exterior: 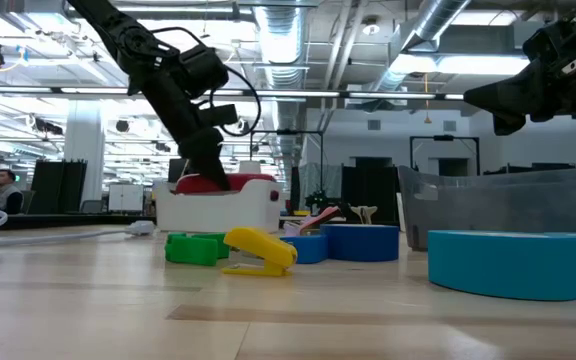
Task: Pick and place Stapler, Stapler remover, tape
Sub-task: Put the large red stapler into the left white bin, then put the gray staple remover into the right white bin
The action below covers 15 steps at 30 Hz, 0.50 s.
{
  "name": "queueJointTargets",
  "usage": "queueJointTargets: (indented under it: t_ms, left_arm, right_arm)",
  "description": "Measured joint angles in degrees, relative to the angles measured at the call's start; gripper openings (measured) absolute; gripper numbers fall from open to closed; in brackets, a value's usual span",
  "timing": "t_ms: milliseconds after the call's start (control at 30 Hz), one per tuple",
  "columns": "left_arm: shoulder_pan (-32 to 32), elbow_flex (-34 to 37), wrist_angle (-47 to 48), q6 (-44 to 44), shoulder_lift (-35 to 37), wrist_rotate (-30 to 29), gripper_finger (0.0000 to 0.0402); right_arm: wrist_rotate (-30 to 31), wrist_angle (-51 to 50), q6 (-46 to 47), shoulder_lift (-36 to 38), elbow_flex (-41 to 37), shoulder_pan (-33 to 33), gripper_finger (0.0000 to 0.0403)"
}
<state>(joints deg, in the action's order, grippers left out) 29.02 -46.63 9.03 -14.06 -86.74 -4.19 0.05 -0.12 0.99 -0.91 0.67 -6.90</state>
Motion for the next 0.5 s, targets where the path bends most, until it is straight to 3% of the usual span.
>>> queueJointTargets:
  t_ms: [167,367,500]
  left_arm:
    - [0.00,0.00,0.29,0.00,0.00,-0.02,0.0120]
    - [0.00,-0.11,-1.10,0.00,0.17,-0.07,0.0207]
    - [0.00,-0.11,-1.30,-0.10,0.17,-0.34,0.0229]
  right_arm:
    - [0.00,0.00,0.00,0.00,0.00,-0.02,0.0000]
    - [0.00,-0.02,0.00,0.02,0.00,-0.02,0.0000]
    - [0.00,-0.02,0.01,0.02,0.00,-0.02,0.0000]
